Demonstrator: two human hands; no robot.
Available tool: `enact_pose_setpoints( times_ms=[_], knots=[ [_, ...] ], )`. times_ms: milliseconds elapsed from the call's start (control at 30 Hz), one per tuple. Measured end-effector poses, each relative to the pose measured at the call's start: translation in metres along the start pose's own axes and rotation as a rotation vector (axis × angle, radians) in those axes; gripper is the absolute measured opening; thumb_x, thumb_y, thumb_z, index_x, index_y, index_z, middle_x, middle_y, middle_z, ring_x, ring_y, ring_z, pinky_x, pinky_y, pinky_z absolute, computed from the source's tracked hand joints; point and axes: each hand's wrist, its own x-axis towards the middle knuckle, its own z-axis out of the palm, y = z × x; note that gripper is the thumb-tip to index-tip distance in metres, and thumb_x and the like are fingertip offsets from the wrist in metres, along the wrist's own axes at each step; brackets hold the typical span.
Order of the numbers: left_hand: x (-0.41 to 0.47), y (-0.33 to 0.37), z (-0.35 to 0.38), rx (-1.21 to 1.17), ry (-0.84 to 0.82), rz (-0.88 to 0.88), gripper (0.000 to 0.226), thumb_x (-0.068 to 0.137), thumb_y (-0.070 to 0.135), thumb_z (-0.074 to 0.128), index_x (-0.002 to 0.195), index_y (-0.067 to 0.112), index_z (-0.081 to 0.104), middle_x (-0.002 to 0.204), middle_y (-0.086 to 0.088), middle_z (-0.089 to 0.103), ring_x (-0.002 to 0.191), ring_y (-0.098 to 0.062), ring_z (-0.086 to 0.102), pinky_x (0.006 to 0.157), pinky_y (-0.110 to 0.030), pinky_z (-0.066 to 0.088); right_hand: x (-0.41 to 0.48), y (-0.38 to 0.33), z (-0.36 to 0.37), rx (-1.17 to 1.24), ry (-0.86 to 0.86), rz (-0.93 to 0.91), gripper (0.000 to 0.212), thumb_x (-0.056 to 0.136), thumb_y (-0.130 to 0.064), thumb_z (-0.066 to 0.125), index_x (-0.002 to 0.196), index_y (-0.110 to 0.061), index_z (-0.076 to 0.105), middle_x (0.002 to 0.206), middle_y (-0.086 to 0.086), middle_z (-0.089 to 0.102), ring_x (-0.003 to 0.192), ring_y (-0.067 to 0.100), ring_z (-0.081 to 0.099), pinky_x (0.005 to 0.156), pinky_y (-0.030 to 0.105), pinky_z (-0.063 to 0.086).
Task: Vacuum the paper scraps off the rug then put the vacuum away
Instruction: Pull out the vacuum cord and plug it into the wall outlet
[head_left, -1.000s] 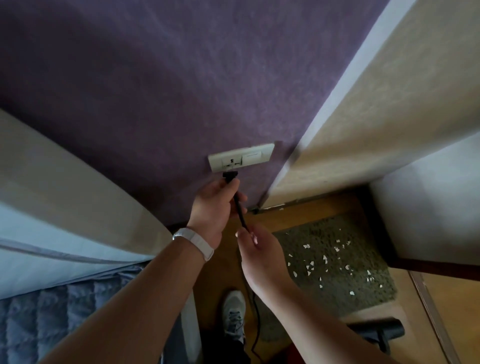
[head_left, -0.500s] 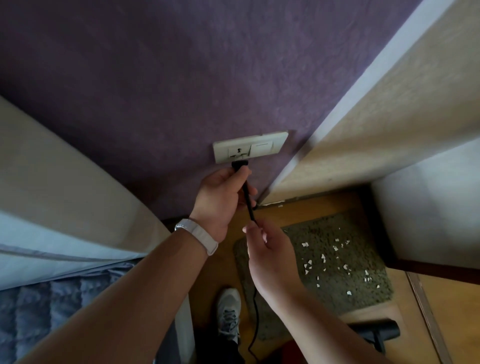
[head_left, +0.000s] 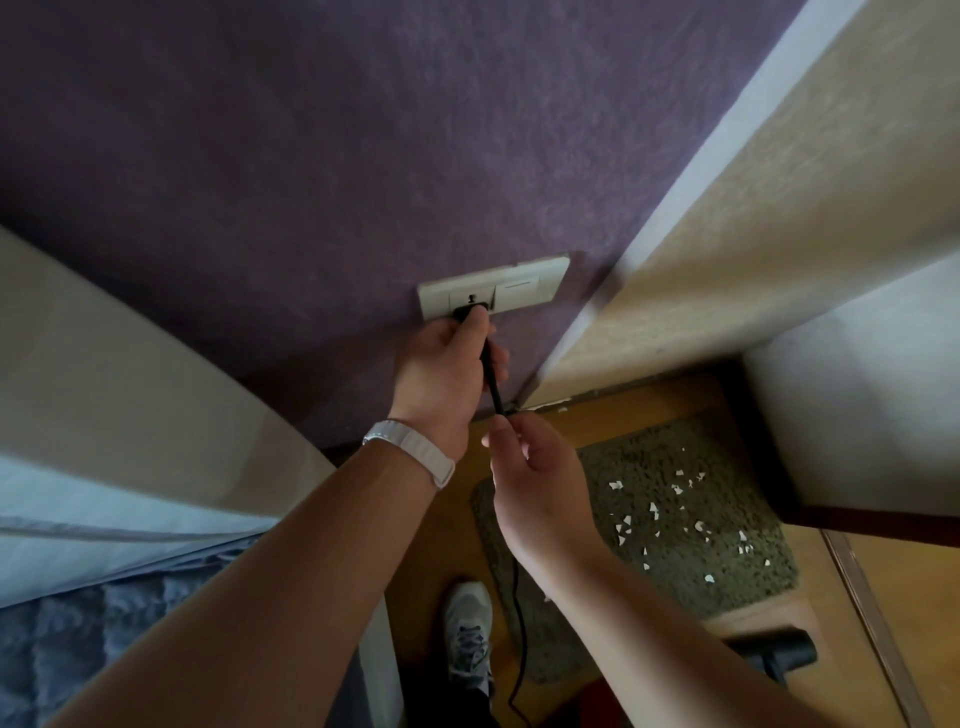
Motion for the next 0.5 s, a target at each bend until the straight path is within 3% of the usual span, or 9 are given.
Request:
enact_pose_setpoints(
  times_ms=[233,333,400,500],
  knots=[
    [-0.003,0.000,-0.006,0.019,-0.073,0.026,0.022,0.101,0.027,0.052,0.086,0.015,0.063,0.061,0.003,0.062,0.057,-0.009,0.060,0.055,-0.021,0.048,0.001,0.006,0.000,0.002,-0.019,0.023,0.033,0.102,-0.027,0.050,0.080,-0.004,0.057,0.060,0.001,0.046,0.052,0.012,0.041,0.048,0.023,0.032],
    [-0.009,-0.008,-0.016,0.227,-0.112,0.090,0.026,0.097,0.038,0.053,0.082,0.020,0.063,0.071,0.001,0.068,0.070,-0.016,0.066,0.068,-0.036,0.056,0.001,0.011,-0.004,-0.062,-0.047,0.029,0.029,0.101,-0.031,0.050,0.083,-0.010,0.059,0.068,0.007,0.056,0.059,0.021,0.052,0.058,0.031,0.042],
    [-0.017,-0.018,-0.024,0.394,-0.107,0.144,0.028,0.092,0.049,0.054,0.092,0.023,0.065,0.085,0.002,0.070,0.081,-0.014,0.068,0.075,-0.041,0.057,-0.002,0.015,-0.009,-0.114,-0.078,0.006,0.024,0.101,-0.031,0.050,0.086,-0.016,0.060,0.074,0.008,0.062,0.064,0.023,0.057,0.060,0.030,0.044],
    [-0.033,-0.037,-0.042,0.493,-0.117,0.201,0.027,0.092,0.044,0.059,0.115,0.030,0.061,0.106,0.015,0.065,0.095,0.008,0.061,0.074,-0.008,0.047,-0.010,0.026,-0.016,-0.260,-0.134,-0.091,0.013,0.101,-0.031,0.050,0.099,-0.025,0.061,0.084,-0.002,0.065,0.072,0.003,0.059,0.064,0.022,0.044]
  ],
)
